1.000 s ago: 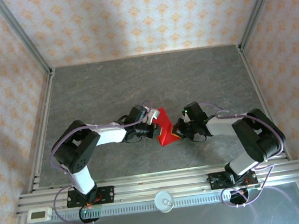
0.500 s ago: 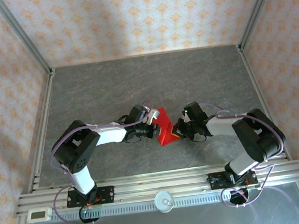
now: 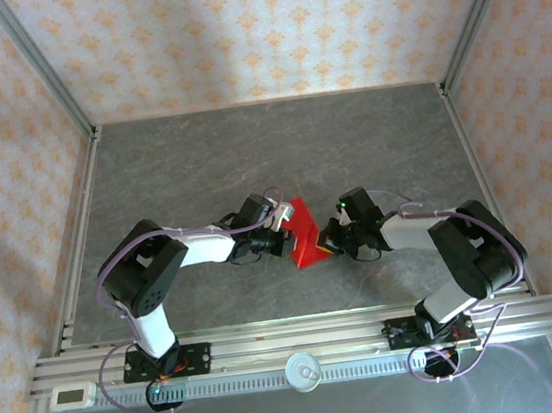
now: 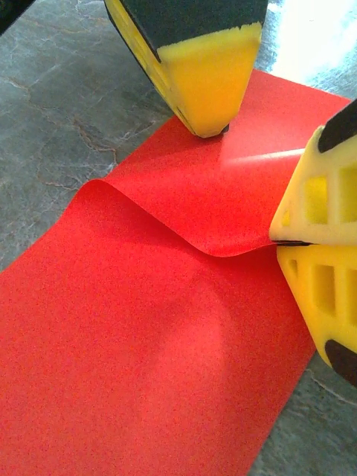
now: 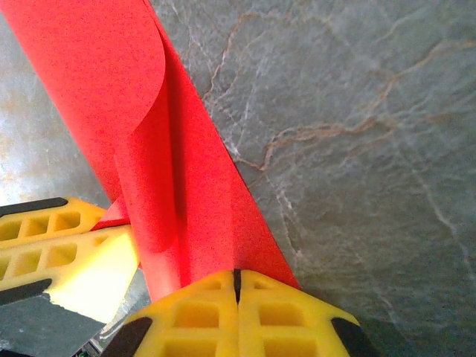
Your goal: Fold a paper plane with a square sheet of paper (pick it up from the middle)
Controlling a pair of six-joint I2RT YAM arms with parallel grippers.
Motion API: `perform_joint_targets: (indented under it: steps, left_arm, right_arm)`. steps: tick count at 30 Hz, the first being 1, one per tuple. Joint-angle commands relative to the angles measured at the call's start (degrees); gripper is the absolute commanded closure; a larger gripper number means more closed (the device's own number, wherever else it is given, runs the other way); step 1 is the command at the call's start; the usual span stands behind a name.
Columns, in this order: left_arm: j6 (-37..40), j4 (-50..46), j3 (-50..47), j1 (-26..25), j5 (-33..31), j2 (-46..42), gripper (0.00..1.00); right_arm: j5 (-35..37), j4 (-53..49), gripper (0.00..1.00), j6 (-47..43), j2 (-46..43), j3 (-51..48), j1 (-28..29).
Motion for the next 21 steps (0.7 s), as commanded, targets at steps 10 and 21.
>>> perform_joint_targets:
  steps: [10,21]
  left_arm:
    - [1.8,-1.4,0.5,-0.4,-1.7,1.9,0.94]
    - [3.0,-2.9,2.4,-0.5,-1.5,1.5,0.94]
  right_arm:
    - [-0.8,0.7,0.98,0.7,-5.9,0.9,1.5]
    - [3.3,-3.0,1.00,-0.7,0.3,-0.3,3.9]
